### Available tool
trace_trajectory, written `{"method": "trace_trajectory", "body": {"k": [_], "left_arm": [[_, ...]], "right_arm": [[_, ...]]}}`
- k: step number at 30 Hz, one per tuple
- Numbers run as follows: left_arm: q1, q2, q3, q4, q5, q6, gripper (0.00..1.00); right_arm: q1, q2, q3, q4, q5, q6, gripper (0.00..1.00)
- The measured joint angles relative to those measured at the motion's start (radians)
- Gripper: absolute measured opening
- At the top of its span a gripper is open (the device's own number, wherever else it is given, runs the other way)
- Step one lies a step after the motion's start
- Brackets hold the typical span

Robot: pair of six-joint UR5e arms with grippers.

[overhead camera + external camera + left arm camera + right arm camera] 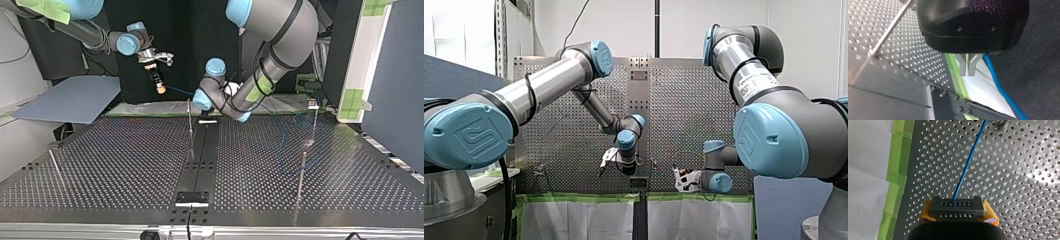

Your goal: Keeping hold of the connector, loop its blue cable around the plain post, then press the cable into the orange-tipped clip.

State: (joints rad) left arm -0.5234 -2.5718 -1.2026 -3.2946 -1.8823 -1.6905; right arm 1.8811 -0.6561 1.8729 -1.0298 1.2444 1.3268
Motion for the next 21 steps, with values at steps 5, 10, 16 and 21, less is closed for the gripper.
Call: {"method": "trace_trajectory", "body": {"k": [5, 10, 16, 21], "left_arm": [[-0.006, 0.036, -0.050, 0.050, -0.008, -0.003, 0.00], [-0.019, 0.051, -0.102, 0.102, -0.028, -0.008, 0.00], [-0.046, 0.055, -0.159, 0.159, -0.057, -0.023, 0.00], [-0.064, 0.060, -0.191, 0.206, -0.077, -0.037, 0.00]], "right_arm": [[-0.005, 0.000, -0.004, 0.005, 0.003, 0.001, 0.00], [-0.008, 0.000, -0.010, 0.010, 0.004, 0.002, 0.00], [-0.009, 0.000, -0.014, 0.013, 0.003, 0.002, 0.00], [-0.009, 0.000, -0.016, 0.014, 0.003, 0.002, 0.00]]}}
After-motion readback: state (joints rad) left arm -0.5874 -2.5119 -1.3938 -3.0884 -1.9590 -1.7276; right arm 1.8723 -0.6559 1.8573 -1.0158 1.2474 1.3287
